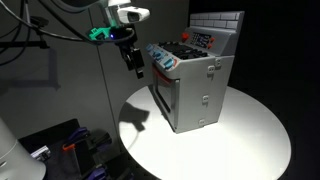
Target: Push the top right button on the toy stove
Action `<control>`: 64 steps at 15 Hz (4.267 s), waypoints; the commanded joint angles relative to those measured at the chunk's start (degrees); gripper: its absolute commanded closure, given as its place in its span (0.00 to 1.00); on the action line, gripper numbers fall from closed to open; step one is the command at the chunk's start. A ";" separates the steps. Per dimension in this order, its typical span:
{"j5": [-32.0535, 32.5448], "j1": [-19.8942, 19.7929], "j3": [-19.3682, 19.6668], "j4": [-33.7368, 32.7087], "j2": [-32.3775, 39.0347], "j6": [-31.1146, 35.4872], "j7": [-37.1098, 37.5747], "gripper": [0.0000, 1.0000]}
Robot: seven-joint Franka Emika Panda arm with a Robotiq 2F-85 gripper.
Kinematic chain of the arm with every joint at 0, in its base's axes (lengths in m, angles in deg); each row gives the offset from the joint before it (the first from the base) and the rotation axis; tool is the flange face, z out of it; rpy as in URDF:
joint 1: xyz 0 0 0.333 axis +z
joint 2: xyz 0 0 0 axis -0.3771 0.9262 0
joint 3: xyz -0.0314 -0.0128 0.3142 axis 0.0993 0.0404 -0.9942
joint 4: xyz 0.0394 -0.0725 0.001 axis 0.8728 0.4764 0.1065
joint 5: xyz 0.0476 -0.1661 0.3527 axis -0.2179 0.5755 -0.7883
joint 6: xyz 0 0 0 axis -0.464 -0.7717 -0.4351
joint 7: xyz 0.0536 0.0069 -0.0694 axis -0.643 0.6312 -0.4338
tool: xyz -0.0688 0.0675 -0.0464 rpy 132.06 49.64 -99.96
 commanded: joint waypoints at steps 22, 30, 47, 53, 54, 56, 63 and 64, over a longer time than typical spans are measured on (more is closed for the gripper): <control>11.34 -6.06 -3.10 -27.39 18.19 5.55 24.35 0.00; 19.50 -5.04 -0.90 -36.86 25.93 6.48 34.09 0.00; 25.88 0.92 5.89 -49.29 37.57 4.77 42.72 0.00; 25.43 2.37 7.21 -51.31 39.46 4.22 42.91 0.00; 25.27 2.49 7.35 -51.66 39.72 4.07 42.76 0.00; 25.16 2.83 7.66 -52.10 40.19 3.87 42.69 0.00; 24.86 3.40 8.24 -53.56 41.57 3.14 42.49 0.00; 24.84 3.44 8.32 -53.78 41.77 3.02 42.45 0.00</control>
